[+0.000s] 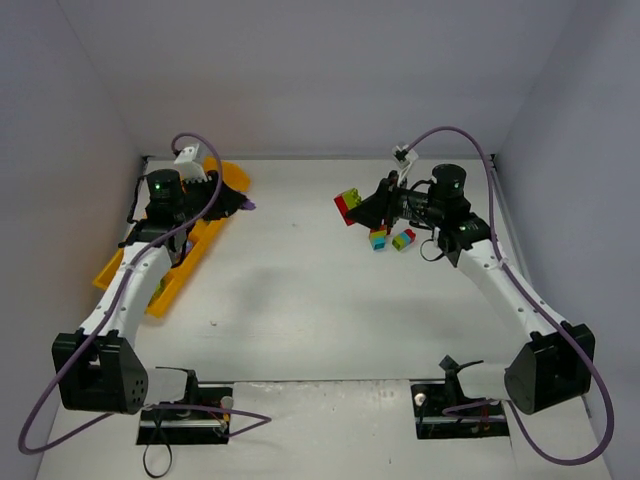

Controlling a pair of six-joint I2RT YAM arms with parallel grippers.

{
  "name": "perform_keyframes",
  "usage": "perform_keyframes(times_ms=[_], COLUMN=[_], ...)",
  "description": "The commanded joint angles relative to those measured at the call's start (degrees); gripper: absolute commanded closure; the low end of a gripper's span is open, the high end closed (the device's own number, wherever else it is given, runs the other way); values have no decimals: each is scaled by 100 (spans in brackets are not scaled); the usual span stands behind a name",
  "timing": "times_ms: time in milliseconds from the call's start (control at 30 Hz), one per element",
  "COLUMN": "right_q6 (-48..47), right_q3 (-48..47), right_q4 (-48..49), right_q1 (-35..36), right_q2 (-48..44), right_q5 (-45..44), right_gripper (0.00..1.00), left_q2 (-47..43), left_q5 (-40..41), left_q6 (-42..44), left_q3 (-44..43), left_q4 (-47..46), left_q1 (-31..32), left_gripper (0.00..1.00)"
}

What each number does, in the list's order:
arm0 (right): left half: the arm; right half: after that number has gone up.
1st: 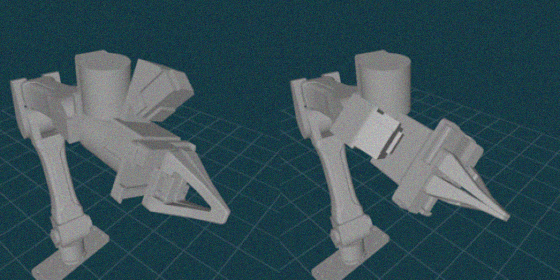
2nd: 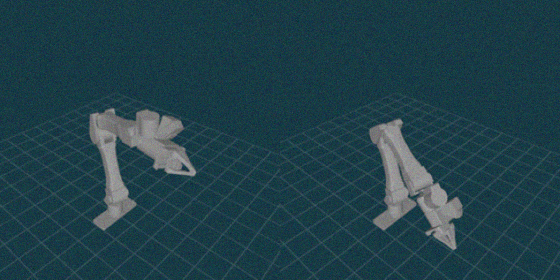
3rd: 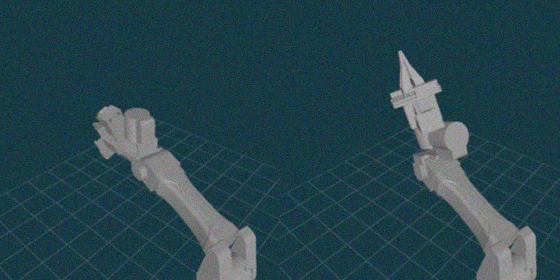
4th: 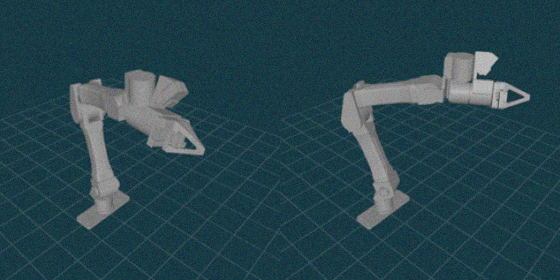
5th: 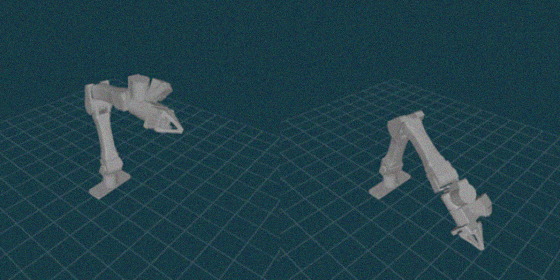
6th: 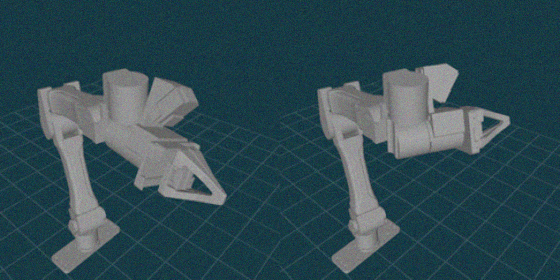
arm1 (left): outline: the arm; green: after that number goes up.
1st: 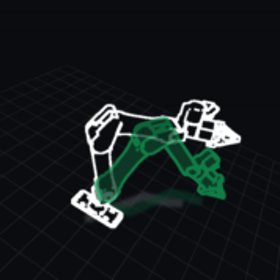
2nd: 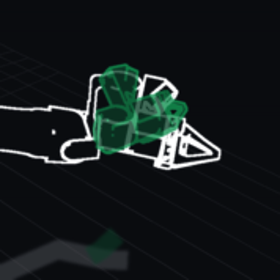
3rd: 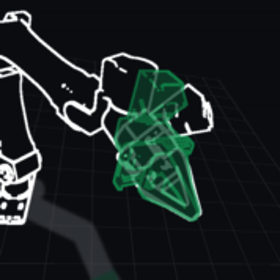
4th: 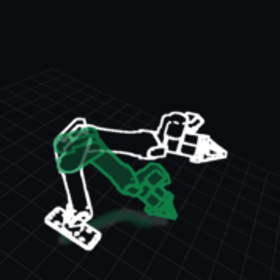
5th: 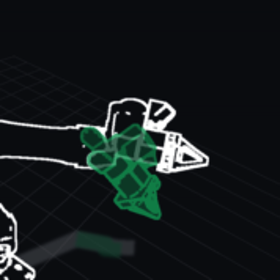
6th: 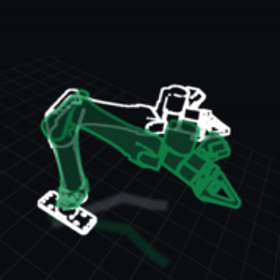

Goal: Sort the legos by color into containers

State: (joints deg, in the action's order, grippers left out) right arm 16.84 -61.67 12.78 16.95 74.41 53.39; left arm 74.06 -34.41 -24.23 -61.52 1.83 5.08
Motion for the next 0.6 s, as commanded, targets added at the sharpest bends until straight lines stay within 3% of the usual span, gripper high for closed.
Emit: perform_keyframes(times_ms=[0,33,167,400,500,567], right_q6=[-172,-190,-190,-216,-234,-225], right_q3=[-21,-12,120,225,243,243], right_q4=[76,32,-21,-29,-29,-29], right_q1=[10,10,10,19,19,19], right_q2=[-304,-322,-392,-524,-524,-516], right_q5=[-328,-364,-408,-417,-417,-417], right_gripper=[100,100,100,100,100,100], left_q2=[-129,-77,134,627,802,960], left_q5=[3278,4092,4740,4584,4435,4356], left_q6=[244,130,-38,-363,-284,-240], left_q3=[-571,-633,-599,-581,-607,-660], left_q4=[1696,1985,2094,2094,1919,1848], left_q1=[-42,-95,-568,-1491,-1694,-1738], left_gripper=[100,100,100,94,81,66])
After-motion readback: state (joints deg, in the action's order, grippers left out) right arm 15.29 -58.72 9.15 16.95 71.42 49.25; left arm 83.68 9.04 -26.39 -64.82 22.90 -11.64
